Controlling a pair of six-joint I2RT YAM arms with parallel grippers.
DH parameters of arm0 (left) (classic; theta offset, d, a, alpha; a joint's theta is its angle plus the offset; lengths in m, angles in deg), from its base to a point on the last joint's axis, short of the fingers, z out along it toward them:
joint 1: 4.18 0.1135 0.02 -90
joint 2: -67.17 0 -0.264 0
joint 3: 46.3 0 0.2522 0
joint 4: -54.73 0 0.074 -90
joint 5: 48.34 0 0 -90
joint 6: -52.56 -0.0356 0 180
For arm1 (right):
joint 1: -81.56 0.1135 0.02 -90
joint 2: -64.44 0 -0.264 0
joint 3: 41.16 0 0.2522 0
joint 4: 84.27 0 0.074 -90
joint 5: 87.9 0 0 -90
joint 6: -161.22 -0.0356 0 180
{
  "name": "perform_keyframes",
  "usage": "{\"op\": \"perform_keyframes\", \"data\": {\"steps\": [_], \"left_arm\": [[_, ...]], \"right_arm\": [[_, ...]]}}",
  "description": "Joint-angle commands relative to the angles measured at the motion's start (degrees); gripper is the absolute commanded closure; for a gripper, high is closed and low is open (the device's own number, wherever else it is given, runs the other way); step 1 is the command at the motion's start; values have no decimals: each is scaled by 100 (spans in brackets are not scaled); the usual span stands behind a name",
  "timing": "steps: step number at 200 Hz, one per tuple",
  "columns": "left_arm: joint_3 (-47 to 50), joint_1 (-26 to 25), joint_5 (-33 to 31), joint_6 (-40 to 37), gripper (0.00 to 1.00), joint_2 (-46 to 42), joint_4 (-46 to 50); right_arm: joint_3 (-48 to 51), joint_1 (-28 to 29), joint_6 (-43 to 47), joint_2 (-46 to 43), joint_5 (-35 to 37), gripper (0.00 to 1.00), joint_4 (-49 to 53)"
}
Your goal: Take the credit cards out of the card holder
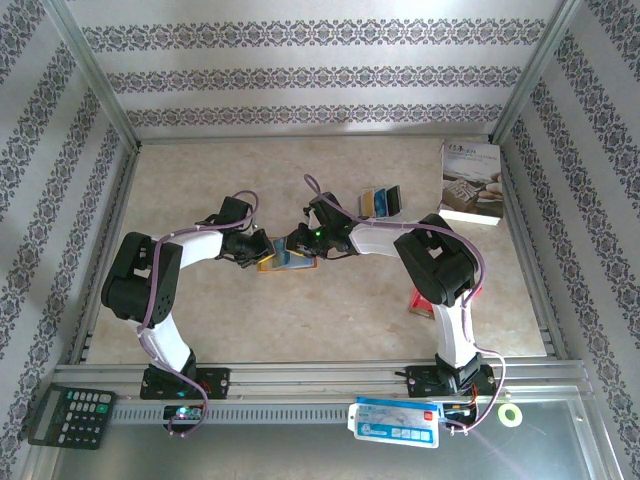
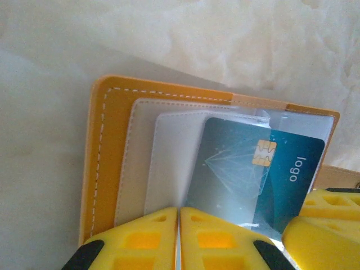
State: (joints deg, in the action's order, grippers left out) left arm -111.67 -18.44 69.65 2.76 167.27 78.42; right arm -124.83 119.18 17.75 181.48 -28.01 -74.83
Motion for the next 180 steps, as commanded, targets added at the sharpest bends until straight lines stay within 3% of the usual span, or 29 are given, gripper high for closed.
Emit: {"op": "perform_keyframes", "data": {"steps": [1, 48, 93, 141, 180], "left_arm": [[60, -27, -224, -171, 90, 83, 291], [54, -32, -232, -168, 90, 41, 304], [74, -32, -137, -42, 85, -253, 274], [214, -33, -5, 131, 84, -900, -83], [187, -24, -96, 180, 75, -1364, -45]], "right_arm": [[12, 0, -42, 5, -34, 86, -193], [98, -48, 53, -90, 168, 100, -79], [545, -253, 361, -666, 576, 100, -72], [1223, -536, 734, -1535, 433, 100, -596], [1422, -763, 860, -2085, 199, 100, -781]]}}
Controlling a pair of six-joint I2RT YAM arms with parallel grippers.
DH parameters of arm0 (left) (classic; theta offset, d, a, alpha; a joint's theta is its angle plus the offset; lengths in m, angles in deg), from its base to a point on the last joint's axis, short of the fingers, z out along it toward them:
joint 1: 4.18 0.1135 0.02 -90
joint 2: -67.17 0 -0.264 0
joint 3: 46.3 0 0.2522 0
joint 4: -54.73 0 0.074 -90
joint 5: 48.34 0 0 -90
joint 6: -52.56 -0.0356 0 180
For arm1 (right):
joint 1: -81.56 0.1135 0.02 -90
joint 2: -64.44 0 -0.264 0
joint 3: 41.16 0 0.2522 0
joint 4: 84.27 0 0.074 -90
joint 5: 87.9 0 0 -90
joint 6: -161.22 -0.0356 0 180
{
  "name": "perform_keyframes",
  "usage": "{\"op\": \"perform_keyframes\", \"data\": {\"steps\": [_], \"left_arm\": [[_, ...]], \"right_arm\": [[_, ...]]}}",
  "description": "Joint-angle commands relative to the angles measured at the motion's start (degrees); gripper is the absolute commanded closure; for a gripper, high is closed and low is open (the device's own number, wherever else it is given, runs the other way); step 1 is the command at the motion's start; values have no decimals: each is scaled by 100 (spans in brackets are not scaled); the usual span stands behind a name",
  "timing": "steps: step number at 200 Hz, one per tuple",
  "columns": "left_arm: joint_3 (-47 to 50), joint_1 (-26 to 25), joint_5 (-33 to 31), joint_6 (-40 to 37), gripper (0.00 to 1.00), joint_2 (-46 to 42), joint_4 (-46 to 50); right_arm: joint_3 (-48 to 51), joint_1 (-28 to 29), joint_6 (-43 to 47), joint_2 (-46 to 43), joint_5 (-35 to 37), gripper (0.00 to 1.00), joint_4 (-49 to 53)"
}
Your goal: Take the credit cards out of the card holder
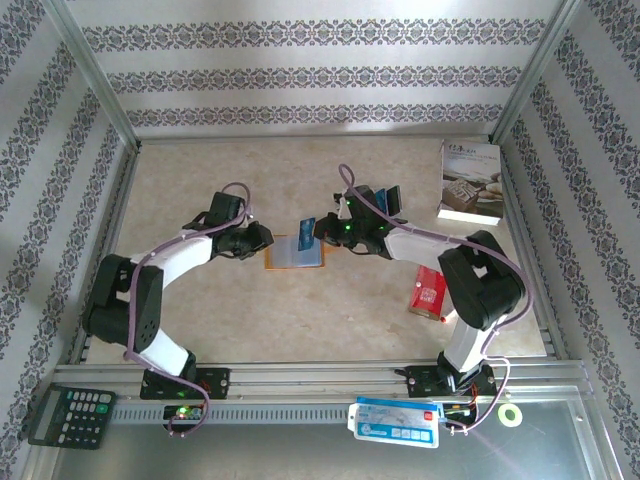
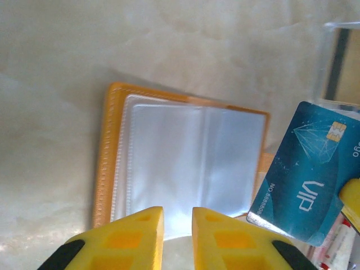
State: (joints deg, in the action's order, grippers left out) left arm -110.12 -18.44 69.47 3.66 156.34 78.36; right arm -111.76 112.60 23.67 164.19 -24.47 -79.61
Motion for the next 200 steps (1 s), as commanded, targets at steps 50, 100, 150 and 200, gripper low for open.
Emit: {"op": "perform_keyframes", "data": {"steps": [50, 100, 150, 200], "left_arm": [[117, 19, -552, 26, 50, -795, 183], [365, 204, -1101, -162, 24, -1237, 326], [533, 257, -1239, -459, 3, -1588, 270], [453, 269, -1162, -582, 0, -1567, 439]], "right_arm": [[148, -731, 633, -1022, -11, 100, 353], [-302, -1734, 1507, -1482, 903, 100, 1992], [-1035, -2229, 2401, -1154, 1596, 100, 3068], [-1838, -2331, 2994, -376, 1264, 100, 3543]]}}
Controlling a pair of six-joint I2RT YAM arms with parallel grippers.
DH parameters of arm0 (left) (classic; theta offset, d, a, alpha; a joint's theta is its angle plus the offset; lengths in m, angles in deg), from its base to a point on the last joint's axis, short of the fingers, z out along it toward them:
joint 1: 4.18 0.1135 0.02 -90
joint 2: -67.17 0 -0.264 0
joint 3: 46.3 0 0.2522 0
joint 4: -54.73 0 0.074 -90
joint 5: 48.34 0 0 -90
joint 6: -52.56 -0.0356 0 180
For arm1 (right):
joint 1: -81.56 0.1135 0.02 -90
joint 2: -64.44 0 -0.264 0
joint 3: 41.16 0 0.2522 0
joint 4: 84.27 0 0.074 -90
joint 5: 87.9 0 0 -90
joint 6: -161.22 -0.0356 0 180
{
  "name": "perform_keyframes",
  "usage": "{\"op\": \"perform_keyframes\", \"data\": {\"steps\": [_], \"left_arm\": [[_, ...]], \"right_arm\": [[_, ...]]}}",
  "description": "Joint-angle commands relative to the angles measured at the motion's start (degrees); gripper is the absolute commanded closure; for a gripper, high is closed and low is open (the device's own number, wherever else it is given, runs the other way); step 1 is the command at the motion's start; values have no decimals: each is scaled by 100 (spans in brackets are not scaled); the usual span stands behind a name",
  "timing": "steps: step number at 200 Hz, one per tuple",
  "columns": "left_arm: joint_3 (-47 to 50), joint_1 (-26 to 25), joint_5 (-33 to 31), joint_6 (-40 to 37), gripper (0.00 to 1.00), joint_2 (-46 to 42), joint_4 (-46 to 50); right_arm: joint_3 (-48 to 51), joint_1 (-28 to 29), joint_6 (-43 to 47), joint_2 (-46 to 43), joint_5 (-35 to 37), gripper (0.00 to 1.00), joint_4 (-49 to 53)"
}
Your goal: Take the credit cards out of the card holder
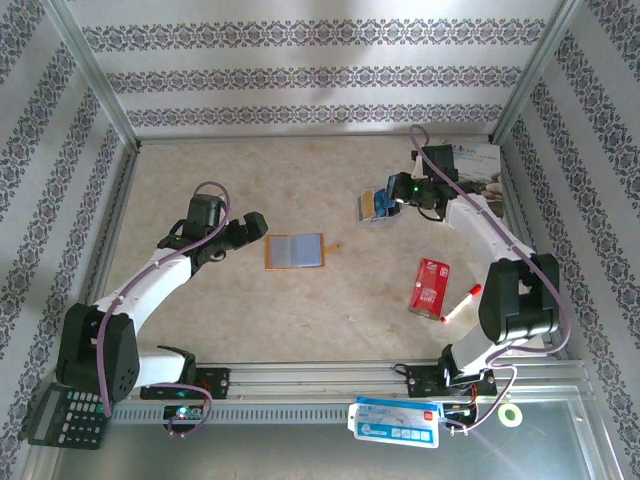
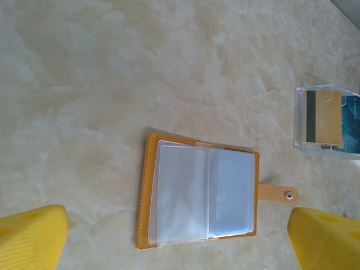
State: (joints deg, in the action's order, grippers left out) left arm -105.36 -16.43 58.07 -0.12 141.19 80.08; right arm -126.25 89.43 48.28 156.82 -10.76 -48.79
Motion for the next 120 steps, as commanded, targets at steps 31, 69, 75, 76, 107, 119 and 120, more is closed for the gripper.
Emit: {"op": "perform_keyframes", "data": {"steps": [31, 69, 75, 76, 107, 119, 120], "left_arm": [[-58, 68, 32, -216, 0, -2, 361], [-57, 67, 98, -173, 0, 51, 362], [-60, 74, 114, -173, 0, 65, 362], [-59, 74, 120, -168, 0, 67, 366], [-138, 69, 183, -197, 0, 139, 408], [-154, 73, 194, -191, 0, 152, 405], [-150, 73, 191, -190, 0, 154, 405]], "right_arm": [[-832, -23, 814, 867, -214, 100, 725], [-1139, -34, 921, 1229, -269, 100, 964], [-1182, -35, 918, 1289, -330, 100, 1017], [-1190, -33, 925, 1299, -339, 100, 1027], [-1328, -45, 901, 1505, -316, 100, 1228], [-1356, -59, 862, 1561, -311, 100, 1261], [-1357, -59, 862, 1567, -312, 100, 1259]]}}
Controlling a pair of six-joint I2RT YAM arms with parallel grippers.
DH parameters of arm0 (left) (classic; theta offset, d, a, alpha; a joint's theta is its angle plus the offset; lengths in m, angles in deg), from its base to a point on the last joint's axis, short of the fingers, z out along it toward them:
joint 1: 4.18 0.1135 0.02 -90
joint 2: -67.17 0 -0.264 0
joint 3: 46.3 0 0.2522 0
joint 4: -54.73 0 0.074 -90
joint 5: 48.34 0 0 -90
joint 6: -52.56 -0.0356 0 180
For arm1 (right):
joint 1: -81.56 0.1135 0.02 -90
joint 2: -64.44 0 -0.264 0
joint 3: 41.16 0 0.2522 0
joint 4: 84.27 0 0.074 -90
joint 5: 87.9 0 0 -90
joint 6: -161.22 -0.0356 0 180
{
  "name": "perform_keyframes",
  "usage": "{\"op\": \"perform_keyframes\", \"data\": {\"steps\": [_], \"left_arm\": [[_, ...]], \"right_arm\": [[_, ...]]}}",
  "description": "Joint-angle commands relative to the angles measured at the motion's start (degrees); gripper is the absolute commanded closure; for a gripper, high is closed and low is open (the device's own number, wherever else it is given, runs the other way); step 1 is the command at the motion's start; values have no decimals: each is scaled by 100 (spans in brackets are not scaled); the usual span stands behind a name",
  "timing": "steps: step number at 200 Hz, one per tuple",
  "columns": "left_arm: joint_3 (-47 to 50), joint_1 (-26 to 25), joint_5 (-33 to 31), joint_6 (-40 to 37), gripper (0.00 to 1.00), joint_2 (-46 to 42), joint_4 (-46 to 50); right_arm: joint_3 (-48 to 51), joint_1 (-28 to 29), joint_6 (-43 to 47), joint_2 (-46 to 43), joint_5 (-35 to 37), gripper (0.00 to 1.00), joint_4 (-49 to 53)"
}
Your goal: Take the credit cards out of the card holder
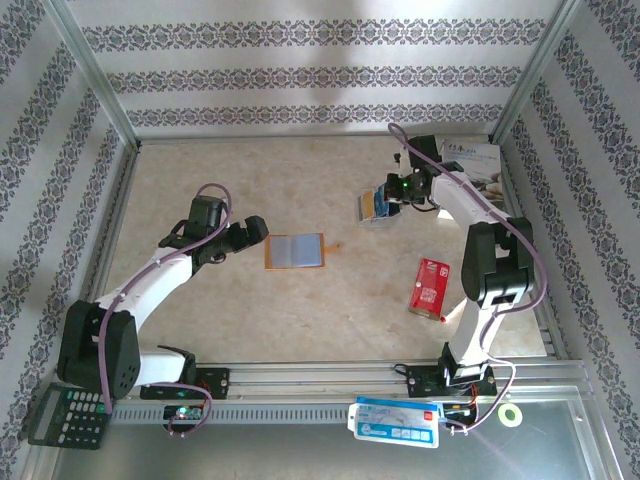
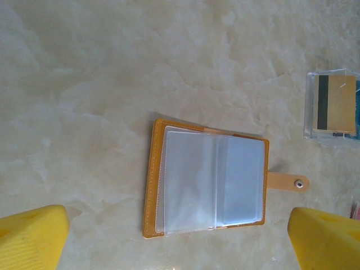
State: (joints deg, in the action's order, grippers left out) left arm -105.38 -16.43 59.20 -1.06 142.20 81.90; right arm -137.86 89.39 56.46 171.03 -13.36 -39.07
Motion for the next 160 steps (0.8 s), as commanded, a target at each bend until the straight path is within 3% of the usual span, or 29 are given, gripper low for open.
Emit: {"op": "perform_keyframes", "data": {"steps": [1, 52, 92, 113, 160], "left_arm": [[-146, 74, 71, -92, 0, 51, 224], [-161, 70, 184, -10, 0, 169, 125], [-188, 59, 479, 132, 0, 339, -39], [-379, -63, 664, -30, 5, 555, 114], [-868, -547, 274, -183, 22, 1172, 588]], "right_arm": [[-196, -54, 35, 149, -53, 100, 289], [-610, -65, -104, 549, 1, 100, 432], [-732, -67, -261, 462, 92, 75, 501], [-552, -58, -379, 167, 98, 70, 420], [265, 408, -815, -729, 130, 67, 57]]}}
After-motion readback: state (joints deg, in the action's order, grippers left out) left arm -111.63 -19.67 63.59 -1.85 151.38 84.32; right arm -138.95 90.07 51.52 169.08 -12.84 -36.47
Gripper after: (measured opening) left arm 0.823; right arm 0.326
